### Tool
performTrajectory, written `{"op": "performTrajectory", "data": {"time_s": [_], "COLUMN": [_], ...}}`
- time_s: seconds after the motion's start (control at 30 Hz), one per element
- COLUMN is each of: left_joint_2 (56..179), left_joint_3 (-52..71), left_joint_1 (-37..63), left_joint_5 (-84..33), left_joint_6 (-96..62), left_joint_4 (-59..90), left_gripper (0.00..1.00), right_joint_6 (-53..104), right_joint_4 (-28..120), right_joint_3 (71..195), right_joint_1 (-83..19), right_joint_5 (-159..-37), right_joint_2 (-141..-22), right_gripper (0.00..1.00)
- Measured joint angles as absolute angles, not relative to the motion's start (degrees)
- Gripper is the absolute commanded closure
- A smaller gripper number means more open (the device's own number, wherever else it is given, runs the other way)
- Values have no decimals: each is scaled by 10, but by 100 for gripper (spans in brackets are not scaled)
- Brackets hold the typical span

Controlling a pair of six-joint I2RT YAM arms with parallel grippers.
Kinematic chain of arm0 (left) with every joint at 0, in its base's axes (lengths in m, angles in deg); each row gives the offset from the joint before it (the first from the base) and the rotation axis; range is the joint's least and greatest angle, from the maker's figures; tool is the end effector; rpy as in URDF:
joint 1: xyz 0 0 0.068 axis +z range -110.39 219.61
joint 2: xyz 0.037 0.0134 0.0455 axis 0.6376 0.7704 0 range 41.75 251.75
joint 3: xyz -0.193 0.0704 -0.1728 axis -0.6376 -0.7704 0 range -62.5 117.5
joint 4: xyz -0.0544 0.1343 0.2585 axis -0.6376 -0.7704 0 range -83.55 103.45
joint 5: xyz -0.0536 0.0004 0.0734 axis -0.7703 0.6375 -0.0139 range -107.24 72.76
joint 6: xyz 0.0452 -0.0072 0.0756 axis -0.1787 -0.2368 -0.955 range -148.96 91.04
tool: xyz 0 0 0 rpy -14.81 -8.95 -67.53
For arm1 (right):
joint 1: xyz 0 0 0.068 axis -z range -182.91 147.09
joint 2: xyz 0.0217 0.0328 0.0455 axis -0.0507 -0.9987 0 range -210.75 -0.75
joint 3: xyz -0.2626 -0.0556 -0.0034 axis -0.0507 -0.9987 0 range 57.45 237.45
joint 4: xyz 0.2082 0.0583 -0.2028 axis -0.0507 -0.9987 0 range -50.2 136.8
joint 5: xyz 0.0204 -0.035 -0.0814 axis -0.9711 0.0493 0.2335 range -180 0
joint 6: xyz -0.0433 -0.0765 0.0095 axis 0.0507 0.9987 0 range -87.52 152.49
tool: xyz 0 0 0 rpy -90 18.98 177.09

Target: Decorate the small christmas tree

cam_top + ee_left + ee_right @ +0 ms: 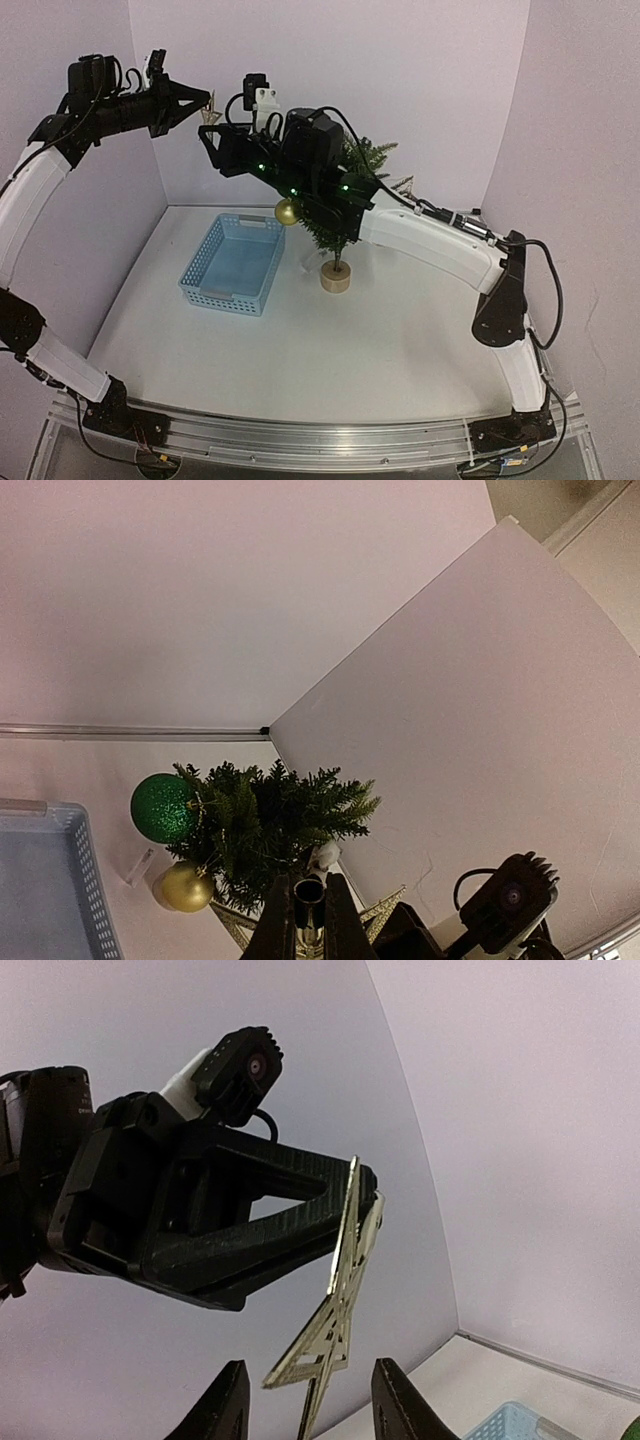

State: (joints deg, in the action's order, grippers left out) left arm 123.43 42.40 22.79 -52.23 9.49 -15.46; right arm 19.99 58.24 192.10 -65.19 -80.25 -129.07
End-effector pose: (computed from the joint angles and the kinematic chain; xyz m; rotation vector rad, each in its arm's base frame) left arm 0.3272 -0.1460 0.5229 0.1610 1.7998 -1.2149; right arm 0.2904 0.5238 0.4540 -0.4169 1.2659 1.0119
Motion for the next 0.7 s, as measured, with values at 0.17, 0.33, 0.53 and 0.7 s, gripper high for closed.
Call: {"op": "performTrajectory", "data": {"time_s": [0.17,0.33,0.53,0.7], "left_joint_2": [1234,1229,1218,1209], "left_joint_3": [418,402,380,379], "left_joint_1": [228,228,229,228], "left_joint_5": [-533,-537,-539,-551], "left_joint_6": [104,108,103,16], "left_joint_4": [-149,-139,-124,-150], "left_gripper": [100,100,44,6], "right_joint_6": [214,224,231,230], "right_joint_4": [595,593,591,586], "right_joint_3": [1944,1947,1938,1818], "right_joint_1": [-652,-652,-652,-652], "right_joint_5": [-785,-765,-754,-757], "right_joint_2": [-1314,-1321,-1319,-1255], "right_gripper": [80,100,100,100]}}
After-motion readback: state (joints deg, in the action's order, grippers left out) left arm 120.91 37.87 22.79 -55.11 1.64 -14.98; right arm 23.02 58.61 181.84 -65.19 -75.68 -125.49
